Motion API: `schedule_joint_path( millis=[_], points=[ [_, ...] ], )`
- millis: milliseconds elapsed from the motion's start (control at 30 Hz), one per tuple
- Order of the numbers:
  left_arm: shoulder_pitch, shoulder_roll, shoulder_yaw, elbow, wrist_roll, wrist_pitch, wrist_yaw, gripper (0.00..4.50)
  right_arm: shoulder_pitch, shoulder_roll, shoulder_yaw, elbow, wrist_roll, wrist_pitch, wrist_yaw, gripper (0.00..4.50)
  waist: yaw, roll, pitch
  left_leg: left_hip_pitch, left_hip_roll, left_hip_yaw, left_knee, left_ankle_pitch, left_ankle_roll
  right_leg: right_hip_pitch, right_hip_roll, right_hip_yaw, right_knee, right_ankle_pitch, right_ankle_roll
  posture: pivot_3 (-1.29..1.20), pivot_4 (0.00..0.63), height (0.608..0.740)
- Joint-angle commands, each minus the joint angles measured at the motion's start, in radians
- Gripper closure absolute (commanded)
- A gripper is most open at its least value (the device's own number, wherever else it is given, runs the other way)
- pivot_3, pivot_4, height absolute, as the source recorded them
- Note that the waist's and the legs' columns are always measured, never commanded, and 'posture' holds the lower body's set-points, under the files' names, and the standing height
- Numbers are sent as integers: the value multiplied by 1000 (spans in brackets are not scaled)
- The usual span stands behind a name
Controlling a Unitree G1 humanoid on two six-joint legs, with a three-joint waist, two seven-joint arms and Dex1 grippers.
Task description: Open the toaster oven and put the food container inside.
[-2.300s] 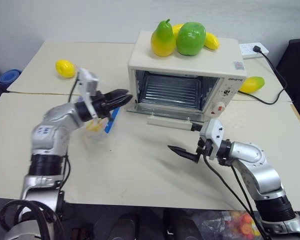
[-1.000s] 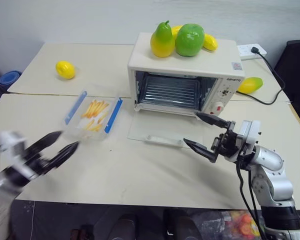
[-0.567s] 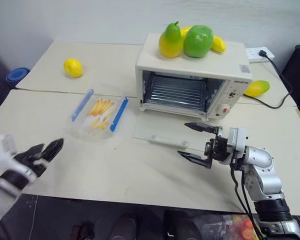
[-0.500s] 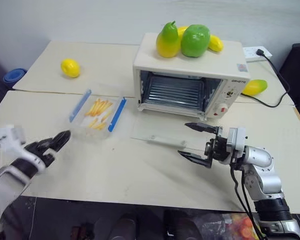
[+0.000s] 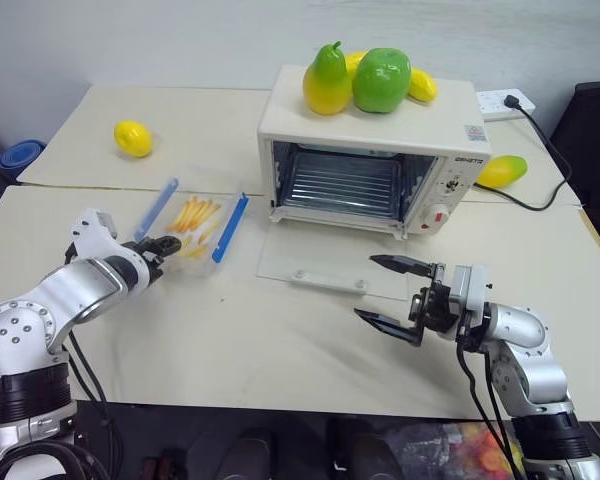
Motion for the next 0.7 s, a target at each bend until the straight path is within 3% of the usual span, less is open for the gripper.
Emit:
schedule_joint_path(
  millis=[33, 300, 567, 700],
  points=[
    [-22, 24, 5, 22, -17, -24, 16, 2178, 5, 8, -5, -49, 7, 3, -31, 0, 0, 0, 0, 0, 0, 0, 0, 0, 0, 0, 0, 0, 0, 0, 0, 0, 150, 740],
    [-63, 175, 5, 168, 148, 52, -186, 4462, 9, 6, 14, -61, 6, 22, -45, 0, -1, 0, 0, 0, 0, 0, 0, 0, -1, 0, 0, 0, 0, 0, 0, 0, 150, 740],
    [-243, 363, -78, 261, 245, 308, -503, 4486, 28, -4, 0, -63, 7, 33, -60, 0, -2, 0, 0, -2, 0, 0, -1, 0, -1, -2, 0, 0, 0, 0, 0, 0, 150, 740],
    [-388, 354, -172, 231, 284, 434, -634, 4486, 78, -20, -44, -78, 2, 36, -102, 0, 8, 0, 0, -2, -2, -1, -1, 1, 0, -2, -1, 0, 0, 0, 0, 0, 150, 740]
  ],
)
